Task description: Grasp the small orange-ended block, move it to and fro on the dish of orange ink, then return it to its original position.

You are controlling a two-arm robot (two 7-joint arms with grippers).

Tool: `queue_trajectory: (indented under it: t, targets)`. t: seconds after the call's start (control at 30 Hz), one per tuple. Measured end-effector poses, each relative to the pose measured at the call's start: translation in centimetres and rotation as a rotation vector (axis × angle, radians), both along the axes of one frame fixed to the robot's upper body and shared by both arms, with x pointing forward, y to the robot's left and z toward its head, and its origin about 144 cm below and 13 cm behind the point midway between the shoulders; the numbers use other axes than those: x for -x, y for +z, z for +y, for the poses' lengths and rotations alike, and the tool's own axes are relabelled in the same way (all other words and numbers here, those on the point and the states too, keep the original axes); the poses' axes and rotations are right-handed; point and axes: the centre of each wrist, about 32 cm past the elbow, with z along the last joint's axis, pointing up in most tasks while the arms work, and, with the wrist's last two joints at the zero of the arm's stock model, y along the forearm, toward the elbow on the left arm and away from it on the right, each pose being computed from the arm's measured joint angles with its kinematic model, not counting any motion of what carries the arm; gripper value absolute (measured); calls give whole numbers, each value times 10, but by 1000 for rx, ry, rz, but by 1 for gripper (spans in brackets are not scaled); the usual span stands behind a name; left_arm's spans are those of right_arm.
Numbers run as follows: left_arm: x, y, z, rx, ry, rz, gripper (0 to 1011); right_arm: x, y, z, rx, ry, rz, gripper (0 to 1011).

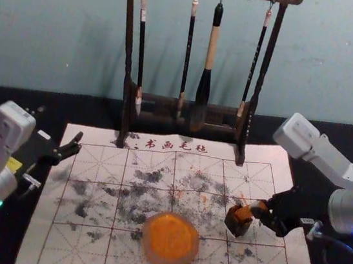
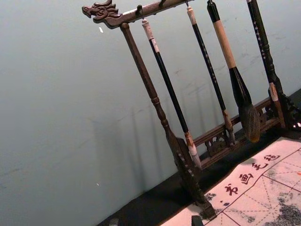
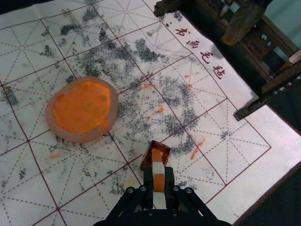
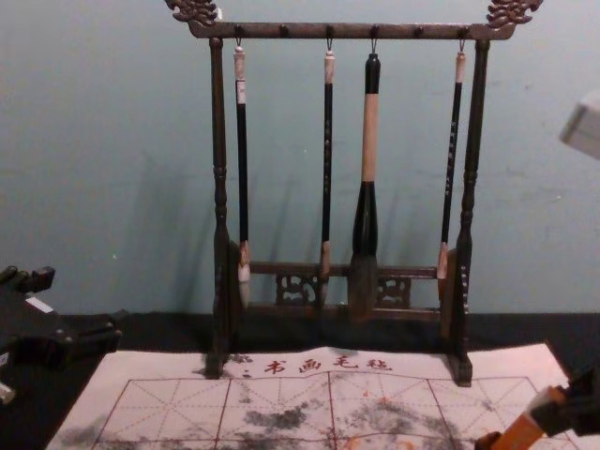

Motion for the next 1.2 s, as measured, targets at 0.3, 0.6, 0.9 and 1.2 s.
queue_trajectory:
  t: [0.3,0.6,0.9,1.2]
  targets:
    - [0,0,0,0,0,0,1001,-7,-2,7,42,16,19,100]
    - [0,0,0,0,0,0,1002,-12,0,13,76,27,37,100]
    - [0,0,0,0,0,0,1001,-16,0,19,98,33,54,100]
    - [0,0,0,0,0,0,1001,-19,-1,21,111,28,64,100]
